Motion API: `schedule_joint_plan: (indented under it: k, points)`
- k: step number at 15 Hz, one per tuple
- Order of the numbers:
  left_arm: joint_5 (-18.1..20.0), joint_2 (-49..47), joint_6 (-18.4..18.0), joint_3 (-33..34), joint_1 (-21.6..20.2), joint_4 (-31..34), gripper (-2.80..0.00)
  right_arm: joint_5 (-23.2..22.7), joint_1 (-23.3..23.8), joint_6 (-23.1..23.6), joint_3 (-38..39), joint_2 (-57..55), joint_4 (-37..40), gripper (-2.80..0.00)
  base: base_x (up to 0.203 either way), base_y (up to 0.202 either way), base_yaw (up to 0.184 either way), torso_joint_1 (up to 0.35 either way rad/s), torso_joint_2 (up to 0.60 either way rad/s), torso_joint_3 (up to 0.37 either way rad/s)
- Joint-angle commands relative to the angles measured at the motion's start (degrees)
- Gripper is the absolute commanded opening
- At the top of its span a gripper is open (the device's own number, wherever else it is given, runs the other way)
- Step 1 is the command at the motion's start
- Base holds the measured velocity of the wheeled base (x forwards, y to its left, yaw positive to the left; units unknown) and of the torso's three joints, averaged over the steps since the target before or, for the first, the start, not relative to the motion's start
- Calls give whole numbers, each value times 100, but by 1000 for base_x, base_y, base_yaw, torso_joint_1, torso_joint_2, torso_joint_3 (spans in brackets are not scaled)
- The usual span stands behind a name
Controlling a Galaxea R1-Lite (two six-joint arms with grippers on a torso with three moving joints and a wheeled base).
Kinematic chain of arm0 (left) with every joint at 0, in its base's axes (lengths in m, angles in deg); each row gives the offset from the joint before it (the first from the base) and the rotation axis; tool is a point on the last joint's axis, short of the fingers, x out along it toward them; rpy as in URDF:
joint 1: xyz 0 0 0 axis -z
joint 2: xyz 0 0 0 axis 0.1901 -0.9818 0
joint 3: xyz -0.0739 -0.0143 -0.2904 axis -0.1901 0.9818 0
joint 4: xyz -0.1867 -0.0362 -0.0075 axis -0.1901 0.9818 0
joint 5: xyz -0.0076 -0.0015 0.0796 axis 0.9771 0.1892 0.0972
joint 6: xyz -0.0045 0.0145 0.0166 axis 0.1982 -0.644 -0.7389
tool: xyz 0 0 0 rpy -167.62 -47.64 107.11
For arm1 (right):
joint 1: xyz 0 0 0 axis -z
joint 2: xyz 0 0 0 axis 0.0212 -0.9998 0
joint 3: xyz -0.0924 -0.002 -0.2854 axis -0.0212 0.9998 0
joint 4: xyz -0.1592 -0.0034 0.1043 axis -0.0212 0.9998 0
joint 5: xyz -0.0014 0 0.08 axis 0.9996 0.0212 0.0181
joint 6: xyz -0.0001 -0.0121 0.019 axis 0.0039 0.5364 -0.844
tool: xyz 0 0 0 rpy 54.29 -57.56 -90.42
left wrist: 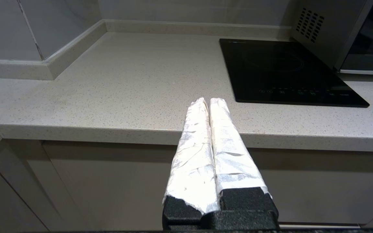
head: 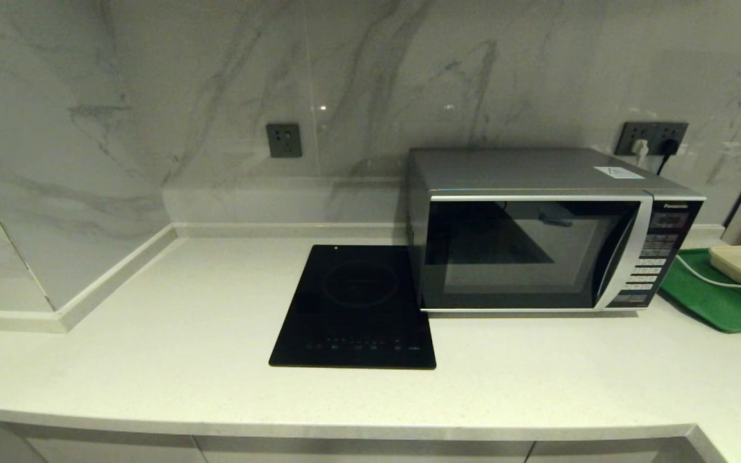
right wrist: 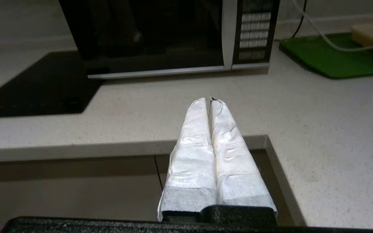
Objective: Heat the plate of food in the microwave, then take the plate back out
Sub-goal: Open the microwave oven
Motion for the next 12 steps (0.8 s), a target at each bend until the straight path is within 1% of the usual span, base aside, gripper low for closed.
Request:
schedule_joint_plan:
  k: [1, 3, 4, 5, 6, 8, 9, 11, 12]
  points:
    - [-4, 0, 3, 1, -2, -5, -280, 34, -2, -60, -977, -149, 282, -280, 0, 0, 0, 0, 0, 0]
    - [-4, 0, 3, 1, -2, -5, -280, 51, -1, -155, -2558, -588, 968, -280, 0, 0, 0, 0, 0, 0]
    - [-4, 0, 3, 1, -2, -5, -280, 91, 6, -196, -3264, -1010, 1243, -280, 0, 0, 0, 0, 0, 0]
    - [-4, 0, 3, 1, -2, -5, -280, 249, 59, -223, -3800, -1654, 1471, -280, 0, 0, 0, 0, 0, 0]
    - [-4, 0, 3, 1, -2, -5, -280, 499, 149, -234, -4230, -2368, 1647, -280, 0, 0, 0, 0, 0, 0]
    - [-4, 0, 3, 1, -2, -5, -280, 1054, 284, -153, -5103, -3769, 1885, -280, 0, 0, 0, 0, 0, 0]
    - [-4, 0, 3, 1, -2, -5, -280, 1410, 330, 23, -5487, -4454, 1966, -280, 0, 0, 0, 0, 0, 0]
    - [-4, 0, 3, 1, -2, -5, -280, 2327, 381, 299, -6033, -5735, 2060, -280, 0, 0, 0, 0, 0, 0]
    - [-4, 0, 3, 1, -2, -5, -280, 2829, 394, 343, -6247, -6391, 2043, -280, 0, 0, 0, 0, 0, 0]
